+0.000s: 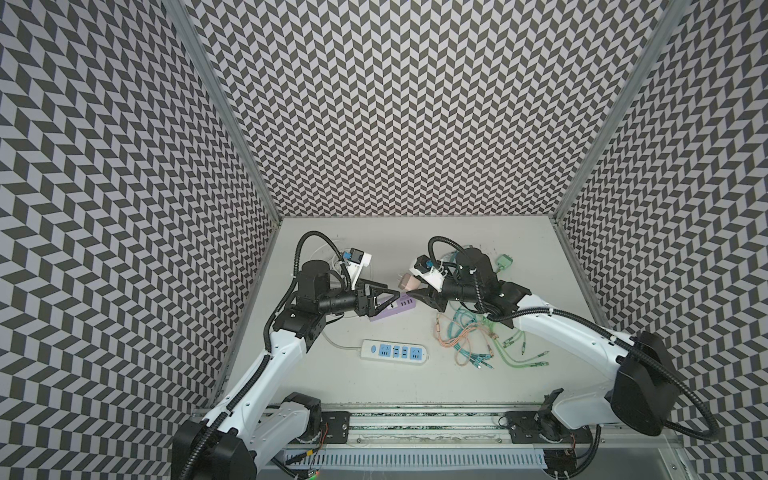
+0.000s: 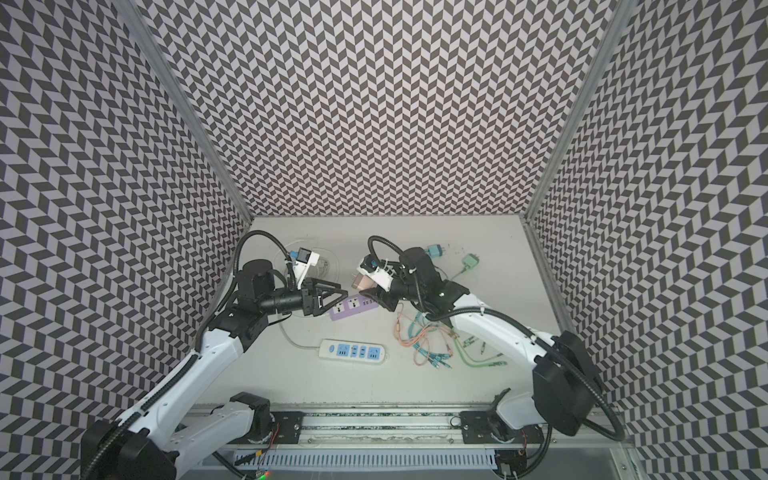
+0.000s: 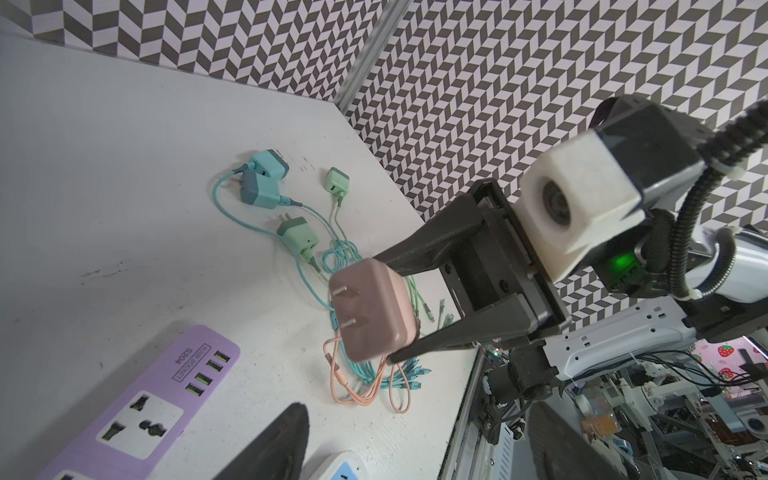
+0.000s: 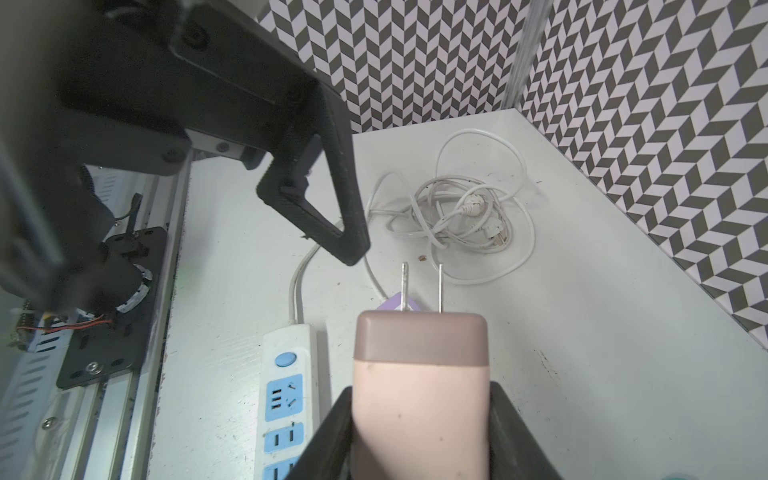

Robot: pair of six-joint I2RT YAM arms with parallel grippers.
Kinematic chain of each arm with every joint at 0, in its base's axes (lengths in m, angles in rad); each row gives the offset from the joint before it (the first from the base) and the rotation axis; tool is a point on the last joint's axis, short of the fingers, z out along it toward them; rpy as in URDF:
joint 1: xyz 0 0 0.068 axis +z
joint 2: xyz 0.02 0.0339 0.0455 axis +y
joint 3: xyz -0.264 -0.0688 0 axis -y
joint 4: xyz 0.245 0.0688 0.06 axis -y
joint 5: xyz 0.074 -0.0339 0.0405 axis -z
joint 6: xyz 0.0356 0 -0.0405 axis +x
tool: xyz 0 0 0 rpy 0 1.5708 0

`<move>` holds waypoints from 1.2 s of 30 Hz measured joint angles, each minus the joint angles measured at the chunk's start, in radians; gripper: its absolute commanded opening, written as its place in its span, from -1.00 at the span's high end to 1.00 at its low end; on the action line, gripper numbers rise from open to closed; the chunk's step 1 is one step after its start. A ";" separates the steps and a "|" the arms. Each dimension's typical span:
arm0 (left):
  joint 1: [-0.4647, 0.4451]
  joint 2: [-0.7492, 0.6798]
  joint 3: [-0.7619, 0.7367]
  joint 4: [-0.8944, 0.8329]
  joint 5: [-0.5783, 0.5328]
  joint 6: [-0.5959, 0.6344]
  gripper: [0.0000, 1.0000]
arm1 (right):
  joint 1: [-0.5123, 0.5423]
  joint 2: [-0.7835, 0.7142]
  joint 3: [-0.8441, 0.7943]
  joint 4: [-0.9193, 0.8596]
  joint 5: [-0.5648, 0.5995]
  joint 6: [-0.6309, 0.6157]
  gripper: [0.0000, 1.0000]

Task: Insert the plug
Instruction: 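Lift the pink charger with the right gripper toward the left gripper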

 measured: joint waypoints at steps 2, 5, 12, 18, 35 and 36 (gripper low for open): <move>0.000 0.012 0.000 0.008 0.014 -0.010 -0.61 | 0.016 0.000 0.000 0.008 0.001 -0.003 0.38; 0.000 0.029 0.000 0.020 0.032 -0.030 -0.56 | 0.039 0.000 0.000 0.011 0.010 -0.006 0.38; -0.001 0.043 0.000 0.046 0.068 -0.062 -0.38 | 0.079 0.000 0.000 0.011 0.027 -0.018 0.37; -0.001 0.051 0.000 0.046 0.080 -0.077 -0.18 | 0.094 -0.013 0.000 0.012 0.044 -0.024 0.37; 0.000 0.072 0.000 0.045 0.081 -0.092 0.35 | 0.108 -0.019 0.000 0.027 0.074 -0.046 0.32; 0.000 0.074 0.000 0.045 0.081 -0.096 0.37 | 0.108 -0.019 -0.001 0.026 0.077 -0.049 0.32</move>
